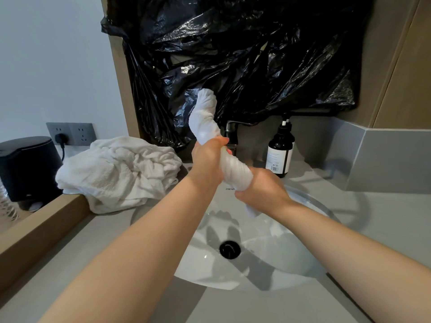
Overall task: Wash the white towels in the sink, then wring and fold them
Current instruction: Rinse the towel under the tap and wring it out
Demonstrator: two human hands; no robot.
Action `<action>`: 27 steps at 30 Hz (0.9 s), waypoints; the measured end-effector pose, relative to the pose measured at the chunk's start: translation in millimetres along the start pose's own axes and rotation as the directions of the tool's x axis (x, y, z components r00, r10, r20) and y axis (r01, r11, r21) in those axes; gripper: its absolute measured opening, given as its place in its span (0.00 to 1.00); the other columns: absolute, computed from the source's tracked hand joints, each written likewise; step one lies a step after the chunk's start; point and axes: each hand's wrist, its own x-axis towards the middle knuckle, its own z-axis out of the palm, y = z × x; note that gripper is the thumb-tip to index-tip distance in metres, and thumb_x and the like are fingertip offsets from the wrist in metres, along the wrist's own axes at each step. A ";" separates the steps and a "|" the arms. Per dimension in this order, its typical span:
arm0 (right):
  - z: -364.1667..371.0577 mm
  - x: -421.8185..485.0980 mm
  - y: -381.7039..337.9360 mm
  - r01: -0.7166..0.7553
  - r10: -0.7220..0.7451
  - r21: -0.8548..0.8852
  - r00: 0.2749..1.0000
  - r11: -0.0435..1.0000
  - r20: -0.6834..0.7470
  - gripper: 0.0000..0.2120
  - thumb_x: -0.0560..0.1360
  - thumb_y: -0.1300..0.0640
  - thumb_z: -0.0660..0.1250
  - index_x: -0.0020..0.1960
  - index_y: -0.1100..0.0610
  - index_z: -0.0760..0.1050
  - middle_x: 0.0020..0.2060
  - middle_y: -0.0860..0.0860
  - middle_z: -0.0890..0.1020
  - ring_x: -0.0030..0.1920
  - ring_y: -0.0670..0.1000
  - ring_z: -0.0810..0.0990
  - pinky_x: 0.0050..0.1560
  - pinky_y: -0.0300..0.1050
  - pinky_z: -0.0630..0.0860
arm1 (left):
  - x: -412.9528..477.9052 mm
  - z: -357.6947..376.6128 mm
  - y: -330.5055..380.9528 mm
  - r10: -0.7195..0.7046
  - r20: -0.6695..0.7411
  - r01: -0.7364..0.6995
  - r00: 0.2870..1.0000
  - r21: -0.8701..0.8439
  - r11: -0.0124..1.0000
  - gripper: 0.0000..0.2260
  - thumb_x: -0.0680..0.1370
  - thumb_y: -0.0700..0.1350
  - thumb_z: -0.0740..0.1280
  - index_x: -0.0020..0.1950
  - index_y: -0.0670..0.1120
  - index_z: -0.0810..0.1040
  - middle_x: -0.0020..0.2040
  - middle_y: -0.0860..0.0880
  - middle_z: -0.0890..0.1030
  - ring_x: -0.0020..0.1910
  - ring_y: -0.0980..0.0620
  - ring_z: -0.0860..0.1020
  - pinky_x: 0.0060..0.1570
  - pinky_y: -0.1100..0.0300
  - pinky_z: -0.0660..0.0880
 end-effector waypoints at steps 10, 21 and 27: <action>21.9 6.6 12.0 0.109 -0.139 -0.222 0.983 0.969 -0.122 0.05 0.75 0.54 0.63 0.50 0.50 0.75 0.34 0.45 0.74 0.37 0.51 0.72 0.37 0.42 0.64 | -6.0 -0.2 -3.5 0.000 -0.106 0.010 0.994 0.093 0.996 0.16 0.76 0.35 0.66 0.63 0.44 0.74 0.32 0.48 0.74 0.26 0.53 0.73 0.29 0.61 0.70; 9.8 7.6 11.4 0.072 -0.077 -0.169 0.997 0.983 -0.021 0.04 0.73 0.54 0.63 0.47 0.49 0.74 0.29 0.45 0.73 0.36 0.52 0.73 0.38 0.43 0.67 | -3.6 -2.1 -5.4 0.002 -0.013 -0.001 1.000 0.067 0.998 0.18 0.76 0.39 0.70 0.65 0.42 0.73 0.35 0.47 0.77 0.32 0.52 0.77 0.36 0.57 0.76; -27.8 15.7 17.0 -0.064 -0.020 0.359 0.974 0.931 0.227 0.09 0.67 0.62 0.69 0.45 0.65 0.76 0.33 0.52 0.74 0.35 0.49 0.71 0.37 0.45 0.66 | 1.6 -17.5 -6.0 -0.014 0.559 -0.032 0.829 0.072 0.997 0.25 0.72 0.52 0.69 0.68 0.48 0.70 0.62 0.49 0.79 0.58 0.53 0.80 0.57 0.53 0.77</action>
